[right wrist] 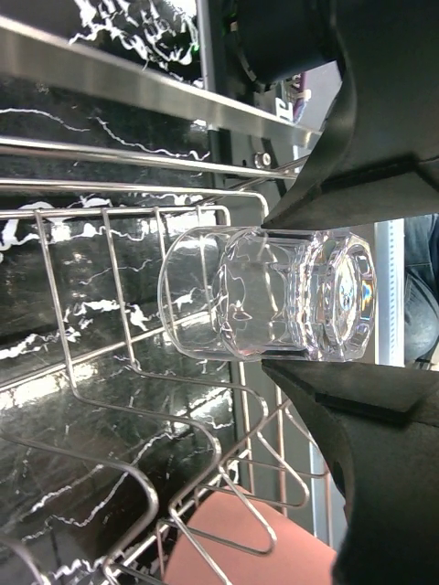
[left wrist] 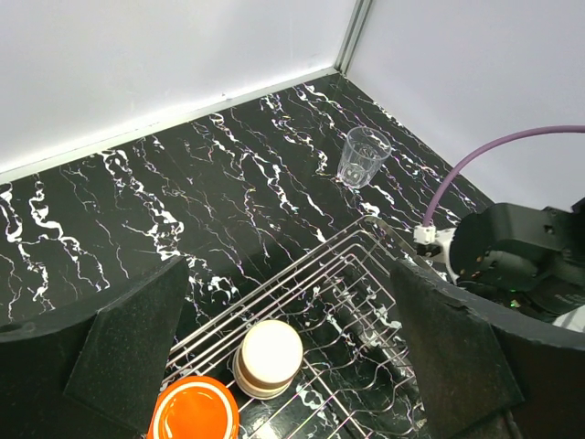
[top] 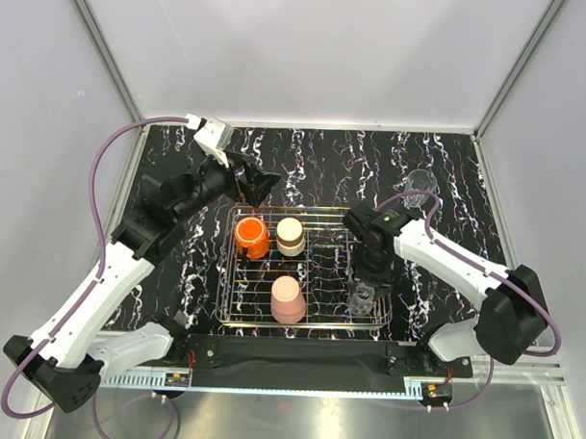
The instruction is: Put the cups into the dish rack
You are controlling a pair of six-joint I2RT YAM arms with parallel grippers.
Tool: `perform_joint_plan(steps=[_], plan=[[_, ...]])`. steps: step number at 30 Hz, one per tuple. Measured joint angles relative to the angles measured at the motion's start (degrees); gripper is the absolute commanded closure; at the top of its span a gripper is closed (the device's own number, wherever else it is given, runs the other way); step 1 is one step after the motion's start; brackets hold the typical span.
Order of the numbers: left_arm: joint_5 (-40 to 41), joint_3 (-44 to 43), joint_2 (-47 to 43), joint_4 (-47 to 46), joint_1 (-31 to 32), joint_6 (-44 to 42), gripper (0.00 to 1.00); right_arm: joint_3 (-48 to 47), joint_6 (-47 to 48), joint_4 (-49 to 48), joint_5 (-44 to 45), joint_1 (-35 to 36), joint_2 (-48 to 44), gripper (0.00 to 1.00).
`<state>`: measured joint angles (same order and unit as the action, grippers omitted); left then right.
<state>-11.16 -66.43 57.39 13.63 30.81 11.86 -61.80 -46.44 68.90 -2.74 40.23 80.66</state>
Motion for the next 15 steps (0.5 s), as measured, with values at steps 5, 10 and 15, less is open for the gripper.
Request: perform_joint_plan(steps=[5,10,15], plan=[[-0.1,0.0,0.0,0.0,0.0,0.0,0.01,2.2,0.0,-2.3,-0.1,0.0,0.5,1.00],[-0.2,0.0,0.0,0.0,0.0,0.0,0.01,5.1,0.0,-4.4,-0.6,0.0,0.5,0.87],[-0.2,0.0,0.1,0.0,0.0,0.0,0.01,6.4,0.0,-5.5,-1.4,0.0,0.8,0.65]])
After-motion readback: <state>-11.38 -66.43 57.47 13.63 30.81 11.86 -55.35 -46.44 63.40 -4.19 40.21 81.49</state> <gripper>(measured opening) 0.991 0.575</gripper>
